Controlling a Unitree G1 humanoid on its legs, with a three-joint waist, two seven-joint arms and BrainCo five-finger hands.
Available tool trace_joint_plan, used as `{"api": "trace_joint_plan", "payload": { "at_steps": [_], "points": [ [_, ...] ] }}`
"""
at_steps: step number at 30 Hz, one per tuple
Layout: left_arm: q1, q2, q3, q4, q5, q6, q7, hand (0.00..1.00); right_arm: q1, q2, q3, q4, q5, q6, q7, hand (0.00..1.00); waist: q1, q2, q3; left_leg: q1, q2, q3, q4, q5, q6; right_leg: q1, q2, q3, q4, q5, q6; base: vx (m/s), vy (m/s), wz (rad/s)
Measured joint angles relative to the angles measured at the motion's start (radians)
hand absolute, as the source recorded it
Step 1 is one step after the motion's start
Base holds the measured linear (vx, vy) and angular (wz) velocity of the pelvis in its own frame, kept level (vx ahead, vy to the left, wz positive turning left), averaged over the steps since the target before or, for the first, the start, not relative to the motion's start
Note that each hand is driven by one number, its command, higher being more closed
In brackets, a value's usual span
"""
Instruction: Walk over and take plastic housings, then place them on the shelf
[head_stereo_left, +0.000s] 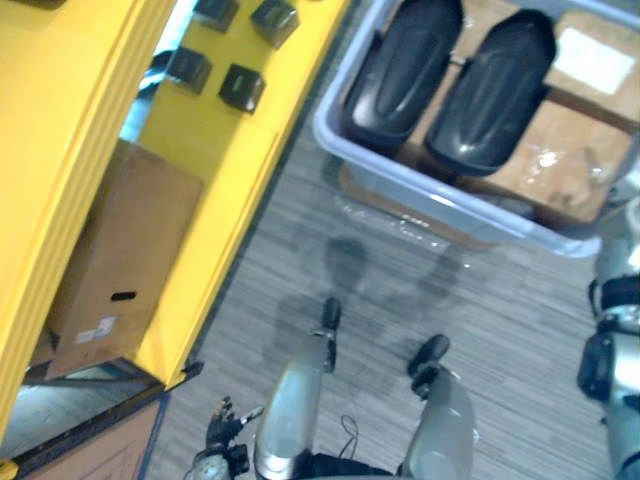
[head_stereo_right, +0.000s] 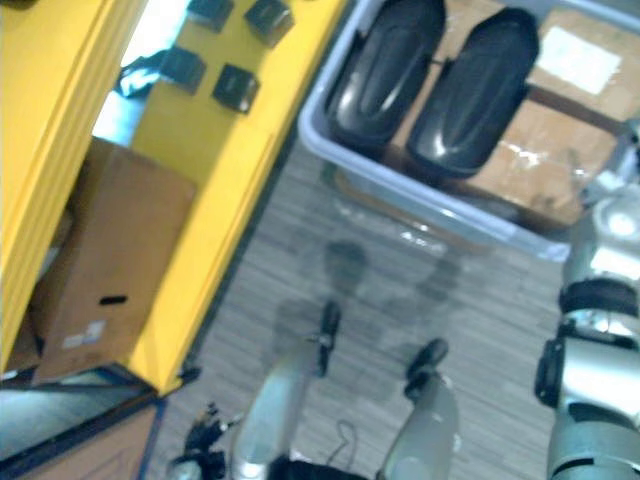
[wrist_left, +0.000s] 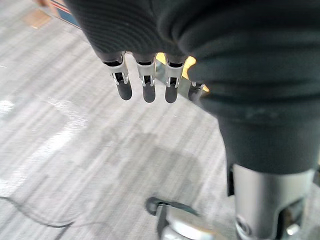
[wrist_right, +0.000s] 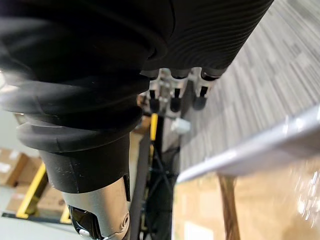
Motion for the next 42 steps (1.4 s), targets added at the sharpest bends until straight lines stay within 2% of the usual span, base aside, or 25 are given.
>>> {"api": "trace_joint_plan", "payload": {
  "at_steps": [3,8,12,16,19,27,34,39,40,42],
  "points": [
    [0.002,-0.013,-0.021,0.004,0.000,-0.028,-0.030,0.00,-0.018,-0.023,0.037,0.040,-0.003,0.030,0.009,0.00,0.008,0.008,-0.005,-0.019,-0.004,-0.018,0.012,0.000,0.000,-0.001,-0.008,-0.020,0.000,-0.001,-0.001,-0.02,0.037,0.13],
    [0.001,-0.009,-0.045,0.012,-0.034,-0.045,-0.037,0.00,-0.062,-0.043,0.098,0.069,-0.025,0.058,0.032,0.00,0.024,0.010,-0.007,-0.020,-0.005,-0.020,0.015,0.000,0.000,0.000,-0.010,-0.023,0.004,-0.004,-0.002,0.00,0.011,0.01],
    [-0.023,-0.014,-0.083,0.034,-0.040,-0.049,-0.047,0.00,-0.093,-0.068,0.137,0.073,-0.060,0.082,0.052,0.00,0.048,0.051,-0.033,-0.037,-0.006,-0.038,0.017,0.003,0.003,-0.004,-0.011,-0.044,0.007,-0.007,-0.001,0.01,0.010,0.12],
    [-0.028,-0.016,-0.101,0.033,-0.061,-0.050,-0.068,0.00,-0.119,-0.067,0.185,0.073,-0.092,0.115,0.074,0.00,0.070,0.067,-0.045,-0.036,-0.004,-0.039,0.016,0.003,0.002,-0.011,-0.012,-0.042,0.025,-0.018,0.000,0.03,-0.016,0.01],
    [-0.028,-0.016,-0.113,0.034,-0.073,-0.051,-0.076,0.00,-0.148,-0.067,0.209,0.073,-0.116,0.119,0.075,0.00,0.082,0.071,-0.047,-0.033,-0.001,-0.038,0.015,0.003,0.001,-0.015,-0.012,-0.039,0.036,-0.027,-0.005,0.02,-0.009,-0.02],
    [-0.028,-0.023,-0.157,0.039,-0.080,-0.051,-0.101,0.00,-0.174,-0.067,0.291,0.088,-0.141,0.221,0.101,0.00,0.116,0.107,-0.073,-0.028,0.004,-0.037,0.007,0.005,-0.004,-0.015,-0.009,-0.038,0.037,-0.030,-0.009,0.00,0.001,0.00],
    [-0.051,-0.025,-0.175,0.070,-0.106,-0.053,-0.105,0.00,-0.174,-0.065,0.290,0.162,-0.141,0.316,0.111,0.00,0.145,0.116,-0.079,-0.020,0.007,-0.043,-0.022,0.019,-0.009,-0.011,-0.004,-0.047,0.026,-0.032,-0.012,0.02,-0.001,0.01],
    [-0.063,-0.025,-0.176,0.076,-0.111,-0.056,-0.107,0.00,-0.174,-0.066,0.289,0.183,-0.144,0.342,0.092,0.00,0.160,0.117,-0.080,-0.018,0.010,-0.053,-0.023,0.019,-0.010,0.003,0.003,-0.059,0.014,-0.031,-0.011,0.02,0.014,0.04],
    [-0.065,-0.025,-0.177,0.077,-0.117,-0.057,-0.107,0.00,-0.174,-0.066,0.289,0.186,-0.163,0.348,0.090,1.00,0.163,0.117,-0.080,-0.018,0.010,-0.054,-0.025,0.019,-0.010,0.004,0.003,-0.062,0.013,-0.031,-0.011,0.00,0.000,0.00],
    [-0.066,-0.025,-0.179,0.078,-0.119,-0.057,-0.106,0.00,-0.174,-0.066,0.289,0.186,-0.182,0.363,0.091,1.00,0.166,0.117,-0.080,-0.018,0.010,-0.054,-0.027,0.019,-0.010,0.004,0.003,-0.063,0.012,-0.031,-0.011,0.00,0.000,0.00]
  ]
}}
